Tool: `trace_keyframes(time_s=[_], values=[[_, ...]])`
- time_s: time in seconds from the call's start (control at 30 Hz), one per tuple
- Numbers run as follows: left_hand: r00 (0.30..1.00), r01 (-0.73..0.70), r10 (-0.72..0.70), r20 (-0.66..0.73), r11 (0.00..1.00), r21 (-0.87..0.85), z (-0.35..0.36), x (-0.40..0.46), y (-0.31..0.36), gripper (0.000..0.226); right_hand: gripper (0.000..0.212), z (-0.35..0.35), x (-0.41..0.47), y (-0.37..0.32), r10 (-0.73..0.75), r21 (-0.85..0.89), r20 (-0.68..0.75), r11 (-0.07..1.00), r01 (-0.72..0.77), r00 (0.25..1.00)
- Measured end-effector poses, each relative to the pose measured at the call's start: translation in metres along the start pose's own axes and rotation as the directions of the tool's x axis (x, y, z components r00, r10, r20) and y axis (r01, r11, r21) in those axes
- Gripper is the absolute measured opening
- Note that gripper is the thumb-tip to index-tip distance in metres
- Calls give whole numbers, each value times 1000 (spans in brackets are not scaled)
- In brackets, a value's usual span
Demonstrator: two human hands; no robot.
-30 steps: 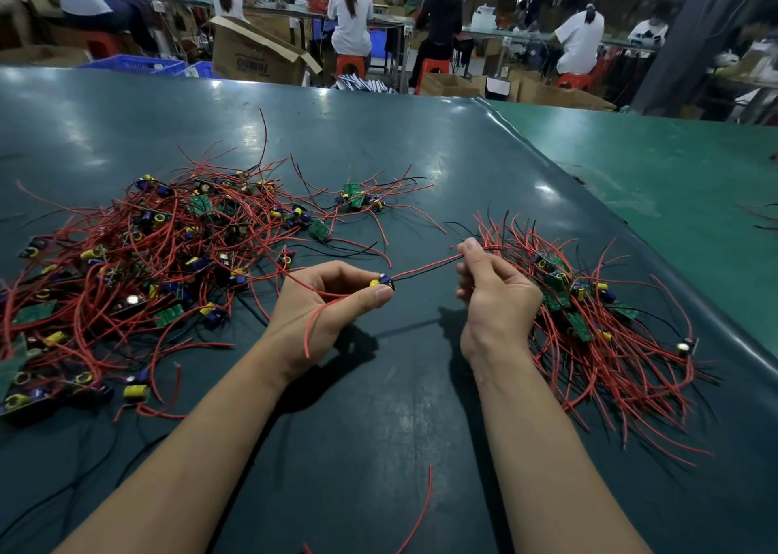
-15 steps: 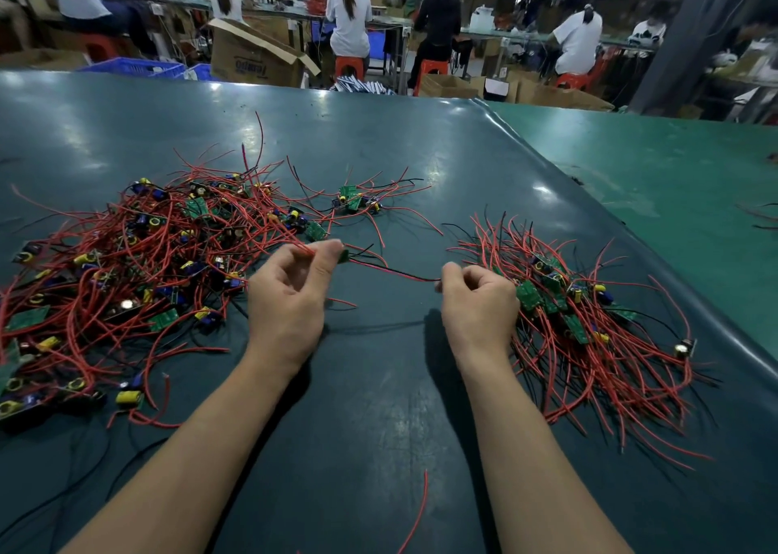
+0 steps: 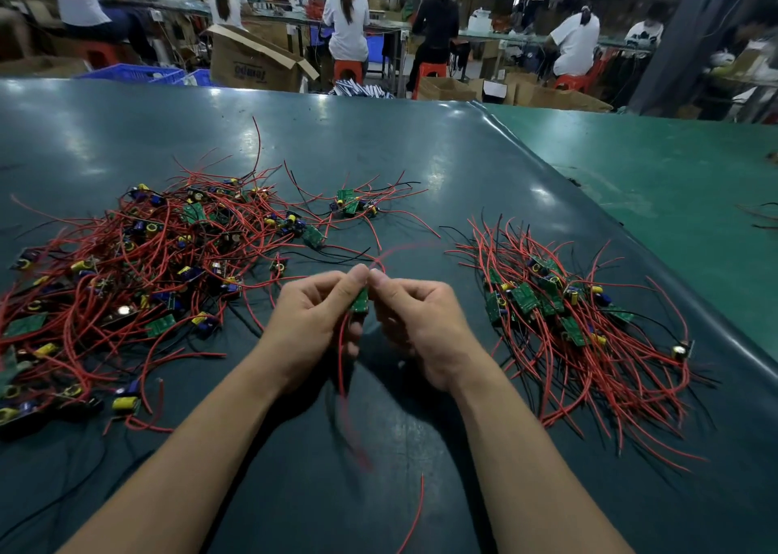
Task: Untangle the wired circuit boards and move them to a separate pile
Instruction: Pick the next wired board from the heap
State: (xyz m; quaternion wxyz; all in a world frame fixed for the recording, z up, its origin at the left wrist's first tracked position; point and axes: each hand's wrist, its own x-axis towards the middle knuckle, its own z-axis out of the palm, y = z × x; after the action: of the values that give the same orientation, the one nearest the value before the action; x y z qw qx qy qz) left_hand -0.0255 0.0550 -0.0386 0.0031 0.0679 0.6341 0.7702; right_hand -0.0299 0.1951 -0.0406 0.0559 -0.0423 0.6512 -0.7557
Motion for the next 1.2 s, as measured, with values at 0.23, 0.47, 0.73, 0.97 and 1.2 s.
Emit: trace_keyframes(time_s=[0.23,0.47,0.73,0.97,1.2], values=[[993,-49,26,119,979,196,3,-8,2,31,19,-6,0,-5,26,104,-15,994,-24,1000],[987,-63,23,157,963,261,0,-6,3,27,27,-8,5,-2,-4,117,-167,993,24,986],[960,-47,-32,279,961,271,-3,-9,5,29,27,-23,13,-3,-43,170,-506,974,149,861],[986,6,-43,162,975,221,0,-7,3,31,27,-24,7,-7,25,208,-240,978,26,971],[995,-23,-4,95,958,285,2,-7,3,31,14,-14,1,-6,66,26,-103,998,-64,992]])
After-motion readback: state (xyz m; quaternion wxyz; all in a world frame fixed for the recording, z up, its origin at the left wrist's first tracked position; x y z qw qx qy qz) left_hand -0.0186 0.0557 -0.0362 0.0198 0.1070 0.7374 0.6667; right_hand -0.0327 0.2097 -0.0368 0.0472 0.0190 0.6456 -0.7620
